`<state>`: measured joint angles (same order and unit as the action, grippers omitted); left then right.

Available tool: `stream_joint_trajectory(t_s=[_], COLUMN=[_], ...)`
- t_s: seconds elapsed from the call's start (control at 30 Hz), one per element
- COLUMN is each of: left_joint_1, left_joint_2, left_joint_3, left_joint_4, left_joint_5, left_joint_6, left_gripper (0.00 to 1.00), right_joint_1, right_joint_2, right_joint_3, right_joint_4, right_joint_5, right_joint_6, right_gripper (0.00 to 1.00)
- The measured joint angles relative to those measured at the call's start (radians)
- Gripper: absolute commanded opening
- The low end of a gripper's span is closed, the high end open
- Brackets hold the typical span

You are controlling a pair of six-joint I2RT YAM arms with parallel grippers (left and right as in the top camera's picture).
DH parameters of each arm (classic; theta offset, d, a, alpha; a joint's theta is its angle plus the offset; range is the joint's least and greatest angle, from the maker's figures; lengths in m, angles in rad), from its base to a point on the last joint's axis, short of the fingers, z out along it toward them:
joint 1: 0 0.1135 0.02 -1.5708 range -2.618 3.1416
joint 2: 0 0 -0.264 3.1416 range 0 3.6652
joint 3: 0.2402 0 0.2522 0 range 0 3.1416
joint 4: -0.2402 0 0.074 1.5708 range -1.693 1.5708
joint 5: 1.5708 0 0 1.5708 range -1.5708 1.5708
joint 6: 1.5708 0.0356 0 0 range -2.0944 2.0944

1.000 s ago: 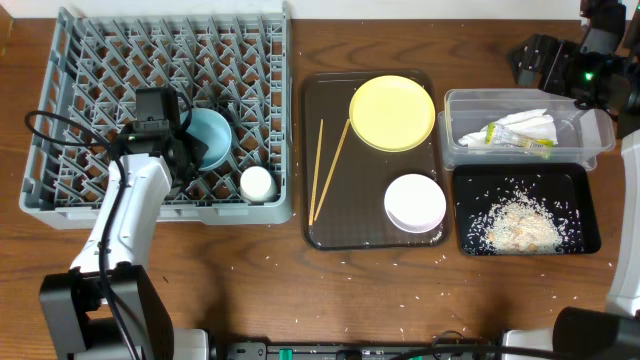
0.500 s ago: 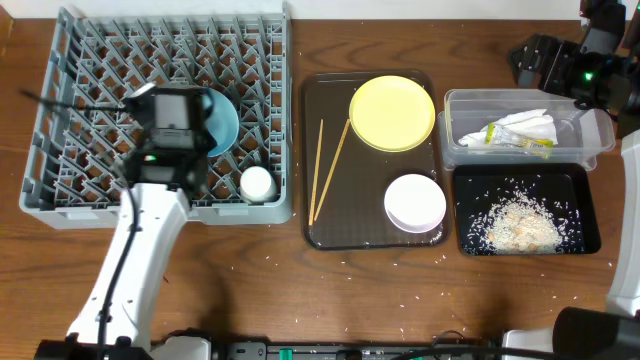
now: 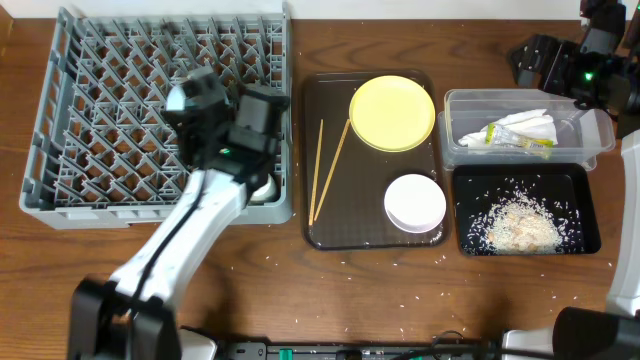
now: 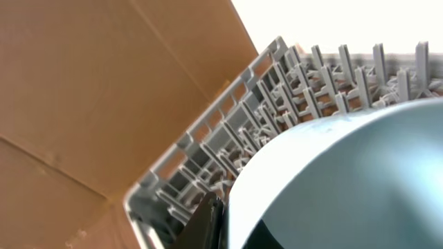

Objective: Sort waste into correct bins and load items into the dishwasher
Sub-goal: 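Tilt the light-blue bowl upright in the rack and release it, then move the left gripper right to the pink bowl and grasp its rim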

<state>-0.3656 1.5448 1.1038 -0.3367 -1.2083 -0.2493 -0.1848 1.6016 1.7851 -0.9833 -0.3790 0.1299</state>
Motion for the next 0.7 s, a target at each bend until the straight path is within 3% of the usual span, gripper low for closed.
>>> stream_joint_trajectory(t_s=[0.33,0.7], left_joint_1=[-0.055,-0.083], left_joint_2=[0.248,0.267], left_joint_3=[0.0,0.0], left_joint_4=[0.241,0.262], left_joint_5=[-0.116,-0.137], left_joint_6=[0.325,0.419], left_gripper=[0.08,0.07], right_joint_1=[0.0,0.0], right_joint_2=[0.0,0.0], right_joint_3=[0.0,0.0], right_joint_4=[0.0,0.0], right_joint_5=[0.0,0.0], right_joint_6=[0.0,0.0], right_gripper=[0.99,0.99])
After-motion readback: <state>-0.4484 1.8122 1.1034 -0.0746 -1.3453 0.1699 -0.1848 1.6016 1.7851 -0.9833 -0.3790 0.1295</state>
